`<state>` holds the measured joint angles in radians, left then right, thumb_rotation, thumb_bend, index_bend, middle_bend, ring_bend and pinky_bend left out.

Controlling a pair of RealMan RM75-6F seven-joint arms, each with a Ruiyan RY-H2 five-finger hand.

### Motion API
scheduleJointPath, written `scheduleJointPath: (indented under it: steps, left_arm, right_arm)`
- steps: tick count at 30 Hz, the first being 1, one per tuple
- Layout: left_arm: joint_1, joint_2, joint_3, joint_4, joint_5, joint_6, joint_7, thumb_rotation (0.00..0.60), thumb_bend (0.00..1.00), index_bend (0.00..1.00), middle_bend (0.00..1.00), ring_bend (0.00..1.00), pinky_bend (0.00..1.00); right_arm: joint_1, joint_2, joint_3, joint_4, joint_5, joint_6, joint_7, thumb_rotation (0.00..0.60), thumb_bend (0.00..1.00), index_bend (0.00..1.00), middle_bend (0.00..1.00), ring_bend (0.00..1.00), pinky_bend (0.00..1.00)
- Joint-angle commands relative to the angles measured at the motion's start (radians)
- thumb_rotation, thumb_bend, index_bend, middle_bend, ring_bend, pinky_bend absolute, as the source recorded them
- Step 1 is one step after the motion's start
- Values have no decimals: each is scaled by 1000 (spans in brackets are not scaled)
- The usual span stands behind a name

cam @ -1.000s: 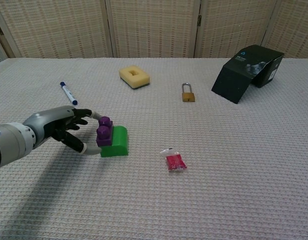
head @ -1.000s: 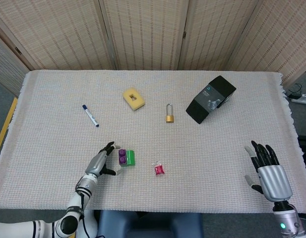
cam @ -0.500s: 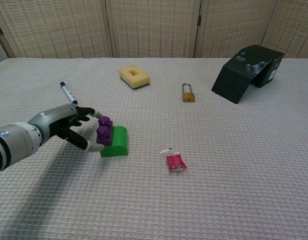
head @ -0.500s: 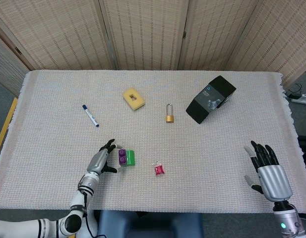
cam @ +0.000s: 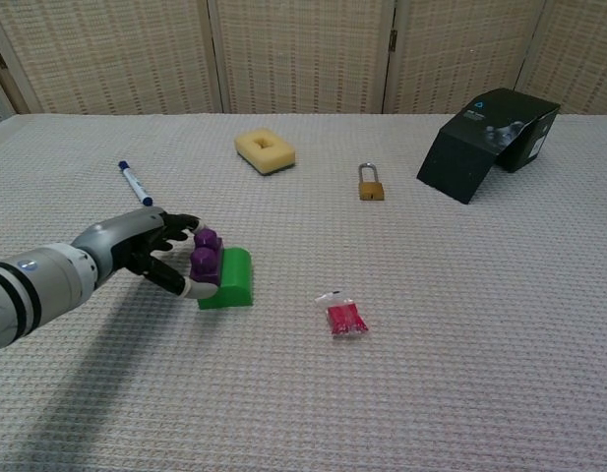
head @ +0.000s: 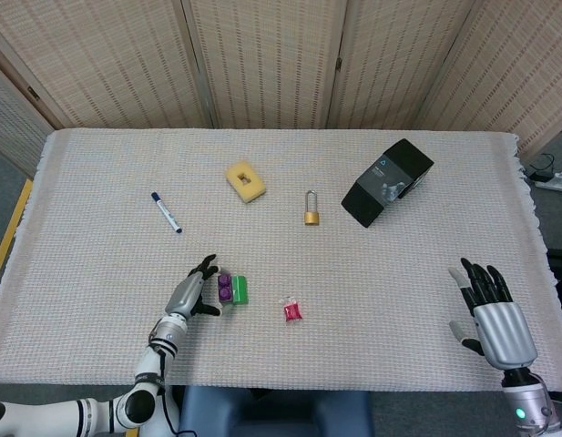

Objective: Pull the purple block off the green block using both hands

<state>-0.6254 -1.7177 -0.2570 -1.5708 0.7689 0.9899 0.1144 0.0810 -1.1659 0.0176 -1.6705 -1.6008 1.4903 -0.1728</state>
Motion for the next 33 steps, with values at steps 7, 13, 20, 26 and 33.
scheduleJointPath:
  steps: [7, 13, 20, 26, 33]
  left_arm:
    - [3, -9, -7, 23, 21, -6, -27, 600, 270, 331, 0, 0, 0]
    - [10, -11, -7, 26, 44, 2, -42, 600, 270, 358, 0, 0, 0]
    - [18, -24, 2, 44, 72, 12, -52, 600, 270, 446, 0, 0, 0]
    - [46, -54, -3, 63, 148, 83, -101, 600, 386, 686, 51, 0, 0]
    - [123, -52, 13, -3, 253, 187, -210, 600, 538, 838, 163, 0, 0]
  right_arm:
    - [2, -1, 1, 0, 2, -4, -2, 600, 330, 0, 0, 0, 0]
    - [2, -2, 1, 0, 4, -5, -5, 600, 330, 0, 0, 0, 0]
    - [-1, -1, 1, 0, 1, 2, -3, 600, 329, 0, 0, 0, 0]
    - [1, -2, -1, 1, -2, 0, -3, 600, 329, 0, 0, 0, 0]
    - [31, -6, -16, 18, -40, -41, 76, 600, 329, 0, 0, 0, 0]
